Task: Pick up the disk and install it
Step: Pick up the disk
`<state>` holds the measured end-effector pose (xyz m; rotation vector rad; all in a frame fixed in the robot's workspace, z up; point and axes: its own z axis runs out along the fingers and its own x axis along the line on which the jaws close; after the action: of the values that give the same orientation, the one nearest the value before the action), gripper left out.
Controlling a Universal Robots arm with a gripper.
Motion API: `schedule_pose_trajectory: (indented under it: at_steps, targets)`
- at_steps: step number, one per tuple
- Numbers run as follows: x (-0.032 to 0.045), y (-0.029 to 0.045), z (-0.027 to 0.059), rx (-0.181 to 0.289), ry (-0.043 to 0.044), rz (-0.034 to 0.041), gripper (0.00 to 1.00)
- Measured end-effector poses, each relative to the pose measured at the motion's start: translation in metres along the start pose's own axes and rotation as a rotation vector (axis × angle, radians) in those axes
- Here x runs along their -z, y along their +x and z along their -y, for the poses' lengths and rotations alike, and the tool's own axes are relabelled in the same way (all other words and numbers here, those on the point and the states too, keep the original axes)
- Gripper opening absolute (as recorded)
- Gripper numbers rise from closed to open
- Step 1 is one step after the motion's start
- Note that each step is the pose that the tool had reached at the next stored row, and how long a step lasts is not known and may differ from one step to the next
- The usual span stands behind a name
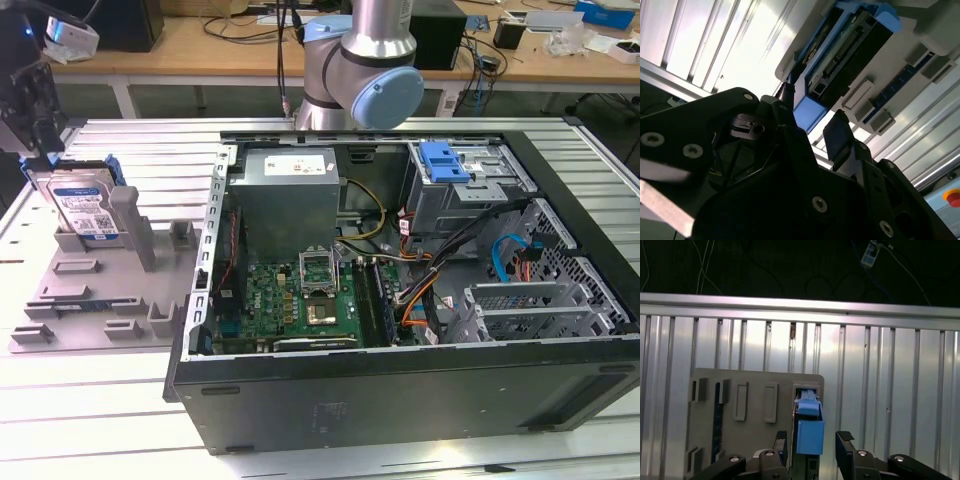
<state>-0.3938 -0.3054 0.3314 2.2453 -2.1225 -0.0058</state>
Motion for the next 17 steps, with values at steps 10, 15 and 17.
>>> schedule_pose_trajectory:
  at_steps: [10, 15, 17]
  targets:
    - [-0.0037, -0.0002, -0.0025, 0.0, -0.0002, -0.0001, 0.51]
    - [-0.0069, -0.0004, -0.0023, 0.0, -0.0001, 0.0, 0.51]
    - [-0.008, -0.0004, -0.0022, 0.0, 0.0001, 0.0, 0.51]
